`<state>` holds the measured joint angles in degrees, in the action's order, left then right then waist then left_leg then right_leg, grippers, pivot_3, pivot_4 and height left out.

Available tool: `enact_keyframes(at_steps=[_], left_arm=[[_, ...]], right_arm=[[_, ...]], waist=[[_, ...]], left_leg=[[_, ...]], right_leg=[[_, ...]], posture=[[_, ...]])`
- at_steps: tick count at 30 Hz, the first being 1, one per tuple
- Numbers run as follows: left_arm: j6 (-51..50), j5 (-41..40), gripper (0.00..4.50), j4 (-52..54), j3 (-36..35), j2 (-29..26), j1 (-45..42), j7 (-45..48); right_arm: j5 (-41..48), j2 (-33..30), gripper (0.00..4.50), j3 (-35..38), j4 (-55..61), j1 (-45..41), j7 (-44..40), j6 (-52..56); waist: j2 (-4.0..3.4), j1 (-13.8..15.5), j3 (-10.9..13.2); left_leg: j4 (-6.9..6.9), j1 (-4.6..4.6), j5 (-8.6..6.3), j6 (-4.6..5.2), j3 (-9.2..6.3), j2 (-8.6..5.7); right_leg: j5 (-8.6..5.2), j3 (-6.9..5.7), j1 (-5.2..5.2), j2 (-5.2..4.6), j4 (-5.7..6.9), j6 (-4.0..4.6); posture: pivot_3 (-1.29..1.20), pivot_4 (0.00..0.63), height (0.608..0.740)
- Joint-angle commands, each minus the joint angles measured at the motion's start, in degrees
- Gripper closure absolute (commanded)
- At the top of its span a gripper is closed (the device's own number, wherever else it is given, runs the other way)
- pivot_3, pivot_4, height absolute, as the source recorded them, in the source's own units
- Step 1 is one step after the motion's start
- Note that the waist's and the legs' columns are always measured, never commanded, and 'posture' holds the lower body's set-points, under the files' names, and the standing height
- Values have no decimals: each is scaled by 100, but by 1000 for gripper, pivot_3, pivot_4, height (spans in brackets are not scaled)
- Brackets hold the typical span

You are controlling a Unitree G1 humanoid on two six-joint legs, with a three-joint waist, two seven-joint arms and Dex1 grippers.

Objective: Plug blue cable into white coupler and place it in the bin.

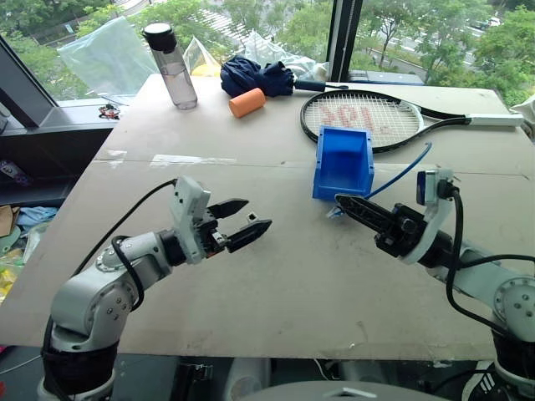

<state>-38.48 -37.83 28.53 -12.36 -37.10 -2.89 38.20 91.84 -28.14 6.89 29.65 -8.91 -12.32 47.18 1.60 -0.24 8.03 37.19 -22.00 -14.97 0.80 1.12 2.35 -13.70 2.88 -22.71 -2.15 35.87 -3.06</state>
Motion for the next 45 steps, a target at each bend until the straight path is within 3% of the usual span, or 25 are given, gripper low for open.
enact_keyframes(at_steps=[1, 9, 20, 24, 29, 45], left_arm=[[995, 960, 45, -222, 306, -4, 102, -75], [2200, 2073, 45, -1743, 1135, 136, -200, 213], [2668, 2336, 45, -2633, 1410, 535, -668, 442], [2730, 2353, 1580, -2596, 1422, 548, -585, 531], [2816, 2301, 4005, -2553, 1416, 497, -563, 732], [2571, 2158, 3970, -2836, 2374, 799, -1886, 2169]], right_arm=[[-122, -17, 4500, 68, -45, -57, -256, -98], [-683, 25, 4500, -64, -161, -246, -484, -109], [-848, 36, 4500, 14, 68, -87, -496, -209], [-880, 13, 4500, 24, 89, -81, -526, -229], [-956, 20, 4500, 23, 80, -92, -579, -262], [-2527, -205, 4500, -571, -307, -974, -1583, -221]], waist=[[0, 3, 0], [-3, -33, 1], [1, -42, 1], [1, -48, 1], [1, -48, 1], [1, -42, 1]], left_leg=[[0, 0, 0, 0, 1, -1], [-4, -3, 0, 1, 2, 0], [-1, -14, 0, 1, -3, 2], [-2, -14, 0, 1, -4, 4], [-2, -13, 0, 1, -7, 11], [2, -16, 0, 1, -4, -2]], right_leg=[[0, 1, 0, -1, -1, 0], [1, 5, -6, -3, -1, -1], [3, -6, -9, -5, -1, -5], [4, -8, -9, -4, 0, -6], [4, -6, -9, -5, 0, -6], [11, -12, -8, 2, 0, -19]], posture=[[0, 150, 740], [0, 150, 740], [0, 150, 740], [0, 150, 740], [0, 150, 740], [0, 150, 740]])
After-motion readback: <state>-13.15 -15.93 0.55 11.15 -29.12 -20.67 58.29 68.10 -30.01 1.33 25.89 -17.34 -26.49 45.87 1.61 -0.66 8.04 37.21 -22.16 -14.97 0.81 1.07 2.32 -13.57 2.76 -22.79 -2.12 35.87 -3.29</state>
